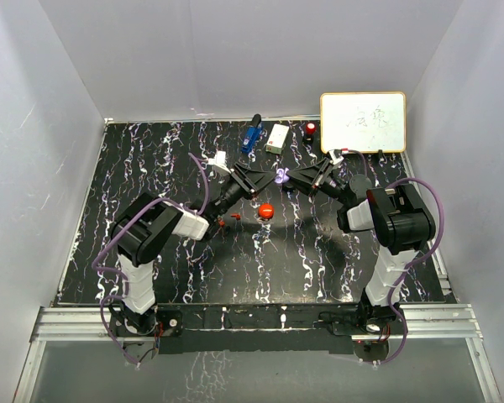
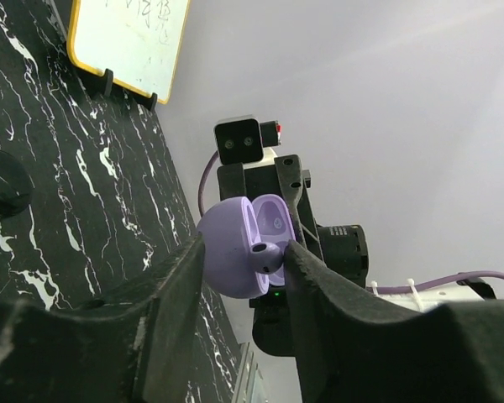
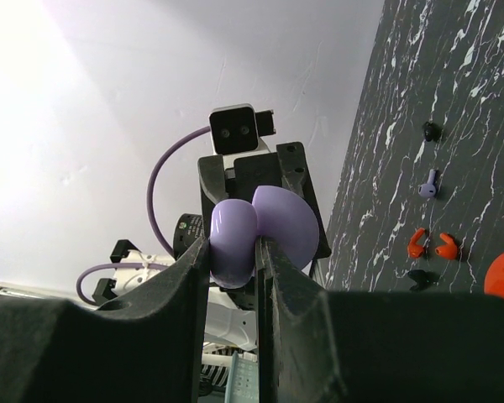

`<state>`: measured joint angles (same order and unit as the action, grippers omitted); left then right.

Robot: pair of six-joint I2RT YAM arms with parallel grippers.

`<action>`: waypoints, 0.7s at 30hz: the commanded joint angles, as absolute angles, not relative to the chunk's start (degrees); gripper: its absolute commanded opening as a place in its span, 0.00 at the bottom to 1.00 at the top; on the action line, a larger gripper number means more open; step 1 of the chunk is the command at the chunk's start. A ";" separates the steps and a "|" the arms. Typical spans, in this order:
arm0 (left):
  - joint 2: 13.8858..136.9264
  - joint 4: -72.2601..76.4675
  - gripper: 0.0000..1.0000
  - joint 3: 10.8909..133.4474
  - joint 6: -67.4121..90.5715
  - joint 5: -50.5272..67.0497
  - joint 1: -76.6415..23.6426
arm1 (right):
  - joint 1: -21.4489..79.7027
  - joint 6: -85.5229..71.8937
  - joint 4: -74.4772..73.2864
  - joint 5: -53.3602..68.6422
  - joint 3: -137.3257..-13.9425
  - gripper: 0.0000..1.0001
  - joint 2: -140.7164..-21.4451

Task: Insert the wireless bluetooth earbuds into the charging case
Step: Place the earbud in the charging case.

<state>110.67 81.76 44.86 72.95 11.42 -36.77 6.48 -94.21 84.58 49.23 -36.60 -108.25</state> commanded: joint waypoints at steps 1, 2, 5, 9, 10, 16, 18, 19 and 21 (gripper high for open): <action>105.63 85.45 0.43 43.44 71.42 11.76 -35.49 | 6.68 -94.23 104.18 47.99 -38.59 0.00 -105.73; 105.18 85.31 0.44 43.21 71.25 11.74 -35.11 | 6.70 -94.30 104.21 47.99 -38.63 0.00 -105.81; 103.76 84.47 0.45 42.94 70.70 12.27 -34.10 | 6.68 -94.23 104.20 47.98 -38.59 0.00 -105.85; 102.35 83.33 0.46 43.17 69.77 12.85 -33.86 | 6.67 -94.21 104.16 47.91 -38.68 0.00 -105.93; 102.12 82.92 0.46 43.18 69.63 12.83 -33.84 | 6.68 -94.16 104.15 47.86 -38.74 0.00 -106.01; 102.60 79.51 0.48 44.42 68.87 13.50 -33.79 | 6.68 -94.20 104.15 48.17 -38.81 0.00 -105.87; 103.15 77.59 0.48 45.44 68.68 14.10 -33.78 | 6.68 -94.22 104.21 48.34 -38.77 0.00 -105.75; 103.30 76.47 0.48 46.00 68.55 14.34 -33.75 | 6.68 -94.22 104.16 48.41 -38.68 0.00 -105.76; 103.49 74.03 0.48 47.01 67.94 14.67 -33.76 | 6.63 -94.26 104.18 48.63 -38.70 0.00 -105.59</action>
<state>104.79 77.34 43.72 69.84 12.97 -33.87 6.63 -94.43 84.60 48.80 -36.77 -108.25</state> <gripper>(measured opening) 0.479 0.219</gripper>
